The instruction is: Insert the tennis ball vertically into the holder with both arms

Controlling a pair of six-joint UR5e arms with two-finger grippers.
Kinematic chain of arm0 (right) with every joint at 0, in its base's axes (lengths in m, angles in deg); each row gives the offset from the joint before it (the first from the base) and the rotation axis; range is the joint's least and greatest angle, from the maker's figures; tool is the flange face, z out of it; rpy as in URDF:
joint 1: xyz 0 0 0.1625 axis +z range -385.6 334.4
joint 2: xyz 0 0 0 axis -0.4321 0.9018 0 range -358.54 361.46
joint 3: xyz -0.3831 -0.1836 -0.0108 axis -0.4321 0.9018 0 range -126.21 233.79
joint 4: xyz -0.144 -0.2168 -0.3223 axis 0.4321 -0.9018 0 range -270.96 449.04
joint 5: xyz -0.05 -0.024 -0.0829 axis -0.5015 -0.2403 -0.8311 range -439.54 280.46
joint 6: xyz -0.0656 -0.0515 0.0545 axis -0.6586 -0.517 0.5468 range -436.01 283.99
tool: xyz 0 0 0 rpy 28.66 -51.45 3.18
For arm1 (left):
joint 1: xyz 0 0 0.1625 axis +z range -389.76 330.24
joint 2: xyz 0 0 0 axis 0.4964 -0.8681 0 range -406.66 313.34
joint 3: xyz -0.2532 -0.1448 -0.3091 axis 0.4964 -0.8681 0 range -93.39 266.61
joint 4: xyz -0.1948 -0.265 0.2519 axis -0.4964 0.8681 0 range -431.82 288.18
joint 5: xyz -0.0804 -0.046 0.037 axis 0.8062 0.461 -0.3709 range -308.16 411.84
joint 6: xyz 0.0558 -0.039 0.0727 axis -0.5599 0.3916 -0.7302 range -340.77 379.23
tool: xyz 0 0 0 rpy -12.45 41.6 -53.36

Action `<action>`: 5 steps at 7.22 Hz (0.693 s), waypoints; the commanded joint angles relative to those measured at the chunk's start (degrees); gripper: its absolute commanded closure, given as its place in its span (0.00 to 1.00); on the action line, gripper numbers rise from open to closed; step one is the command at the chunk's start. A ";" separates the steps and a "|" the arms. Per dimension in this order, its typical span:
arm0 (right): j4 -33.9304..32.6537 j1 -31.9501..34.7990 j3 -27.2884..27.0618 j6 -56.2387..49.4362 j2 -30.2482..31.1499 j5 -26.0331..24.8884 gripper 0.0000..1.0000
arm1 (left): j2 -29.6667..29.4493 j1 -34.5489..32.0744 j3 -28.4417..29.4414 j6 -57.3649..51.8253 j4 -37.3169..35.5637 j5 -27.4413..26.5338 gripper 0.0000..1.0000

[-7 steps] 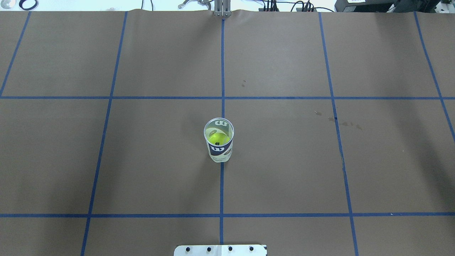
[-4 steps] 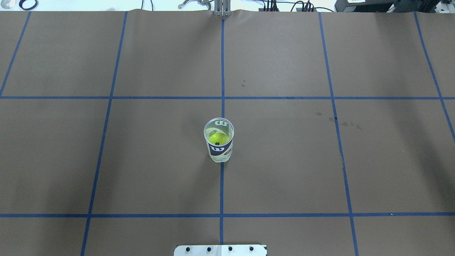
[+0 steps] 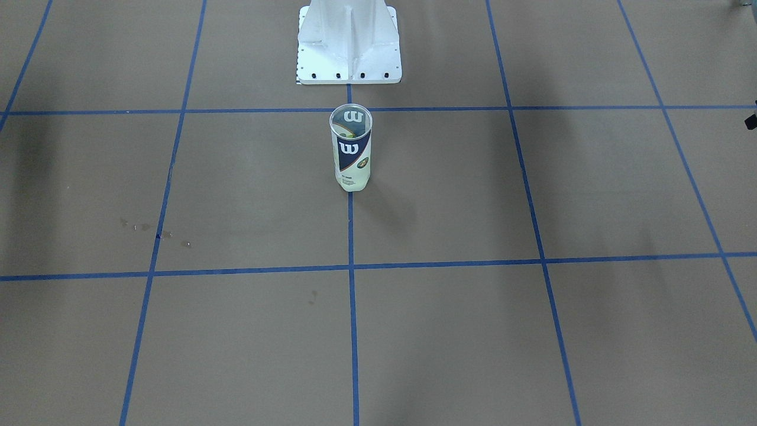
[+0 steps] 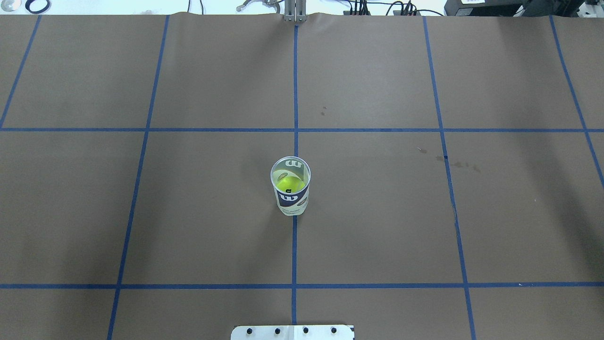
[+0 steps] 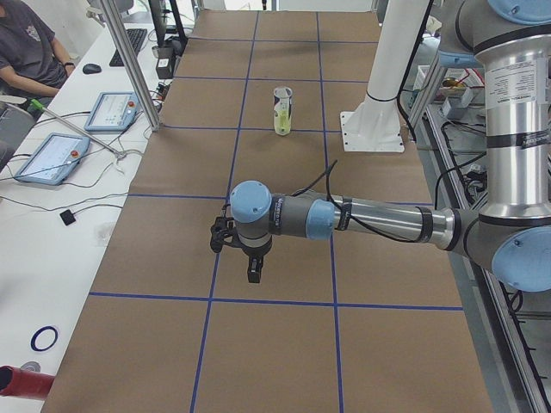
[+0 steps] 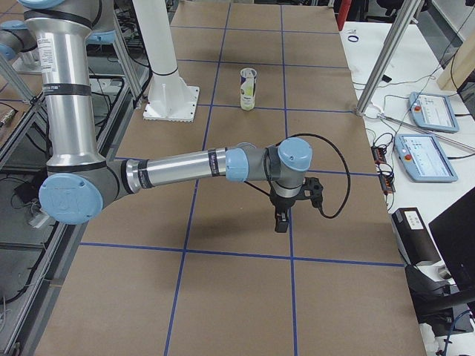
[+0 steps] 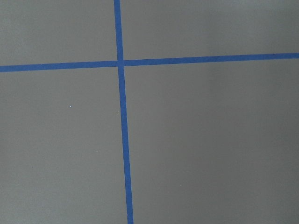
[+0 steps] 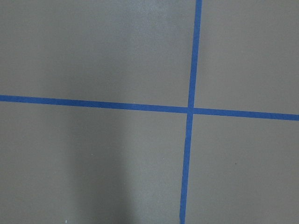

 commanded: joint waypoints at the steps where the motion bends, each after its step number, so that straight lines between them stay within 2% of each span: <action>1: -0.07 -0.01 0.54 -0.01 0.57 -0.03 0.01 | 0.03 0.00 -0.47 0.01 0.00 0.25 0.00; 5: 0.19 0.07 1.51 -0.01 1.19 0.15 0.01 | 0.03 0.00 0.05 0.02 0.00 0.33 0.00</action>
